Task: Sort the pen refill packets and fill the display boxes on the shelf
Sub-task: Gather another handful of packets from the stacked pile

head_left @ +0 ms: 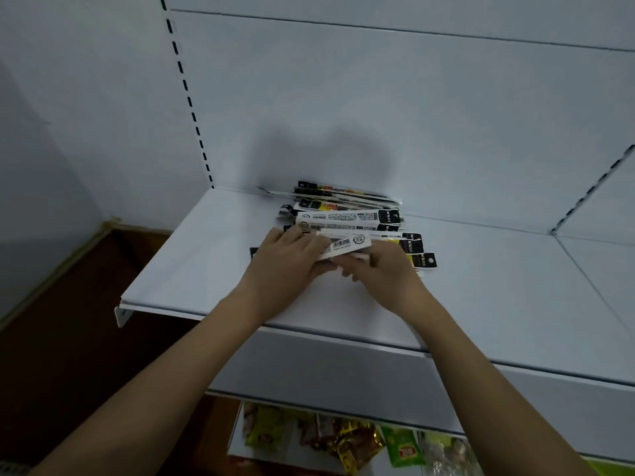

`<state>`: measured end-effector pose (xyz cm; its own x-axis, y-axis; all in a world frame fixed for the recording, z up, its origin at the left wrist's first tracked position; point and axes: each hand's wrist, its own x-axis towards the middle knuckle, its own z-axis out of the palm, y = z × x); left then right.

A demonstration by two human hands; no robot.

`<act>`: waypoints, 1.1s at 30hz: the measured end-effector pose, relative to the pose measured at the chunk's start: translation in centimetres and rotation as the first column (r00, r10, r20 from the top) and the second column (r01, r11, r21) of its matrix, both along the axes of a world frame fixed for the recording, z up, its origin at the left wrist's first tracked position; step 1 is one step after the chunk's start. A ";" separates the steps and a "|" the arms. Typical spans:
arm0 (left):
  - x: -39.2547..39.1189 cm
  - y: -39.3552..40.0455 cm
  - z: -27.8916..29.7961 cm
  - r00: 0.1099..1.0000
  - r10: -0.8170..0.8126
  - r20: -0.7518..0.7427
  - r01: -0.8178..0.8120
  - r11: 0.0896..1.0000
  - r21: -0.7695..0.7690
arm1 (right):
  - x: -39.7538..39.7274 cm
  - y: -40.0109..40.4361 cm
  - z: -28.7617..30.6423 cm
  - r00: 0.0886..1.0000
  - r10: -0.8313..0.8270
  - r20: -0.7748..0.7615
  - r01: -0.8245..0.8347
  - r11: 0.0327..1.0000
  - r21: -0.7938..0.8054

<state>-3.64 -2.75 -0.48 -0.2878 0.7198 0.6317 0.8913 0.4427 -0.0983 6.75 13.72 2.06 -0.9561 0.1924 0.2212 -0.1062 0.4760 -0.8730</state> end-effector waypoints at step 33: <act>-1.1 2.3 -0.6 0.993 -0.071 -0.092 0.083 0.986 0.141 | 1.1 5.6 -3.3 0.946 -0.107 -0.305 0.223 0.899 0.377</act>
